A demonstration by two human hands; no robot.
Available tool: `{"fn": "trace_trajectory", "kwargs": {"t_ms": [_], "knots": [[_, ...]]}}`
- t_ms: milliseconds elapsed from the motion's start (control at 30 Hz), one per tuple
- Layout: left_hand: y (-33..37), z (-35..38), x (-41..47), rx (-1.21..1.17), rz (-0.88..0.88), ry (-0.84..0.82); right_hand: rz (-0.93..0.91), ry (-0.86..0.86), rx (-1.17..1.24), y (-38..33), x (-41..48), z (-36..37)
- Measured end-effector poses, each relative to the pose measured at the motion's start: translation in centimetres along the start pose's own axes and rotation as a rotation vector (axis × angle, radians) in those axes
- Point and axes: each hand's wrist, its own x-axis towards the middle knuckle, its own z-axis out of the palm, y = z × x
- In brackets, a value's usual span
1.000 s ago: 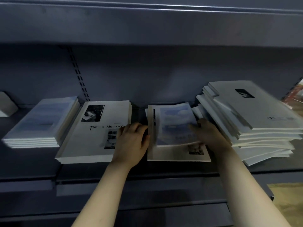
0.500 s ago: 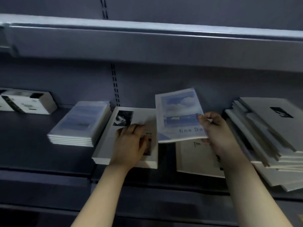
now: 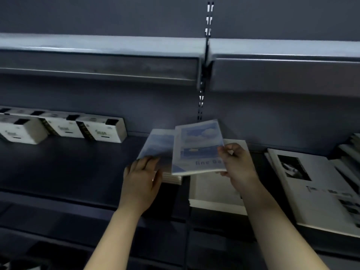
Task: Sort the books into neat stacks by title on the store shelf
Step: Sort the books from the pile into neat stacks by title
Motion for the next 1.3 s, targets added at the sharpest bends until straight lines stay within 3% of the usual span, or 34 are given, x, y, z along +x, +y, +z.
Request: {"fn": "trace_trajectory", "kwargs": {"t_ms": [367, 733, 1300], "knots": [[-7.0, -0.1, 0.1, -0.044, -0.081, -0.027, 0.09, -0.038, -0.142, 0.1, -0.2, 8.3], [-8.9, 1.6, 0.2, -0.088, -0.084, -0.081, -0.091, -0.03, -0.632, -0.1, 0.2, 9.1], [-9.2, 1.8, -0.4, -0.099, -0.072, -0.089, -0.109, -0.005, -0.822, 1.3, 1.1, 10.3]]}}
